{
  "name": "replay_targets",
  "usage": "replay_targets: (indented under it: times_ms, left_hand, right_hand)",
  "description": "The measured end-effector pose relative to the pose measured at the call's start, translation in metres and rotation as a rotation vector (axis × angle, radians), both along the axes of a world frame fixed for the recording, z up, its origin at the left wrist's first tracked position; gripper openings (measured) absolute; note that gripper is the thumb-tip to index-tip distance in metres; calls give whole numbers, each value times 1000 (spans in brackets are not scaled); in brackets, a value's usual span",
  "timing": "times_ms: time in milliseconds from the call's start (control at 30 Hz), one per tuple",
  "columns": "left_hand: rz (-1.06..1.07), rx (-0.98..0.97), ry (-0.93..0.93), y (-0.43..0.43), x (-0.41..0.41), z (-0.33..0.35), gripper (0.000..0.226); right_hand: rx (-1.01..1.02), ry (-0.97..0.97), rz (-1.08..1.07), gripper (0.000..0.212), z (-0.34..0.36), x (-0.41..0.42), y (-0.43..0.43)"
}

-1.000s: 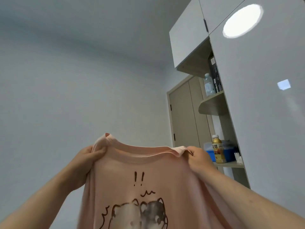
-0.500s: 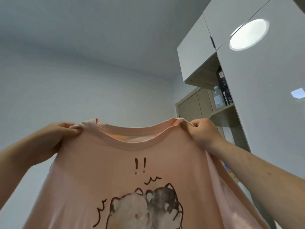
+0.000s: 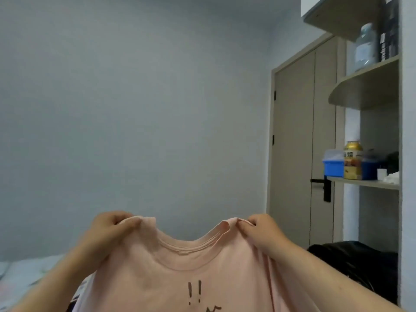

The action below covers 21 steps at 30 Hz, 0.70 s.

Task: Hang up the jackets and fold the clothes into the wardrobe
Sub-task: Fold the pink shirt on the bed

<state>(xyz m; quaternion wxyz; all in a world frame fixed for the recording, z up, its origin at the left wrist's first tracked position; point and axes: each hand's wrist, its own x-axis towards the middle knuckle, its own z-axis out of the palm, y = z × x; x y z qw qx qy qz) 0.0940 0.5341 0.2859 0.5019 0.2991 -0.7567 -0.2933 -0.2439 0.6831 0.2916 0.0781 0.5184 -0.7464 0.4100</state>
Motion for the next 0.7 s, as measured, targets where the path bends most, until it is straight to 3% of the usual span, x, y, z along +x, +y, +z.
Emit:
replay_targets:
  times_ms: [133,367,600,700]
  left_hand:
    - [28,199,24,-18,-12,-126,11]
    - [275,377,-303,-72,-8,-295,20]
    - [494,516,-428,-113,-17,-397,22]
    - [592,423,-531,-129,-26,-409,21]
  right_hand:
    - [229,-65,14,51,-126,-12,-36]
    - [476,-196,2,51,-285,-37,-78]
    - [577,-174,63,50,-377,-42,-126]
    - [569,-161,-6,48,-400,-42,-147]
